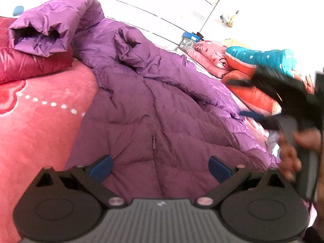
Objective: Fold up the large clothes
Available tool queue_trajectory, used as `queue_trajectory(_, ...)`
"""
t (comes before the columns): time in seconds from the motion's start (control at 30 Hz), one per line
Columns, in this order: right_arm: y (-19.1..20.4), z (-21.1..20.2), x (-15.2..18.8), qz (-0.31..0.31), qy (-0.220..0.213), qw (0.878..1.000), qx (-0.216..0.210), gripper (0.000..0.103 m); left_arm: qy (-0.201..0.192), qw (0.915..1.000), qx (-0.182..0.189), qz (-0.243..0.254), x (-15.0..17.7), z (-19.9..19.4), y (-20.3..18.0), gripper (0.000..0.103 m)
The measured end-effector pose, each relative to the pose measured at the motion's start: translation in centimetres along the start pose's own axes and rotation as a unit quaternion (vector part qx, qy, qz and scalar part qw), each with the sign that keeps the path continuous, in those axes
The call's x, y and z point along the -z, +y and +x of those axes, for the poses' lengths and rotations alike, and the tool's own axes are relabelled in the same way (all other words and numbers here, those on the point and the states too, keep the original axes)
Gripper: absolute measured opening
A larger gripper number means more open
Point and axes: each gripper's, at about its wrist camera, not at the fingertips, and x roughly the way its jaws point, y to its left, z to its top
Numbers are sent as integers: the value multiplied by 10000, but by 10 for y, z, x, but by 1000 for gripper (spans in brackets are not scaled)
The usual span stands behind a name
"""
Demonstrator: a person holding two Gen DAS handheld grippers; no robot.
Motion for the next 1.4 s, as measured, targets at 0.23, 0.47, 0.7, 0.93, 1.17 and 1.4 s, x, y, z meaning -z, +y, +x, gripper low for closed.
queue_trajectory(0.23, -41, -10, 20, 357, -147, 9990, 230, 101, -252, 9979, -591, 49, -8, -24, 4, 97)
queue_trajectory(0.47, -39, 15, 23, 522, 134, 9984, -143, 103, -845, 9802, -1793, -31, -47, -55, 17, 97)
queue_trajectory(0.7, -15, 30, 21, 100, 237, 9976, -650, 103, -1336, 9522, -2687, 575, -89, -54, 14, 97)
queue_trajectory(0.93, -8, 45, 13, 170, 274, 9948, -962, 103, -1396, 9216, -3192, 1712, -117, -14, 0, 97)
queue_trajectory(1.17, -21, 44, 9, 368, 308, 9928, -1099, 103, -807, 8816, -4013, 2350, -131, 48, 17, 78)
queue_trajectory(1.4, -35, 49, 5, 707, 393, 9906, -1101, 103, -457, 8866, -4011, 2259, -150, 49, 20, 26)
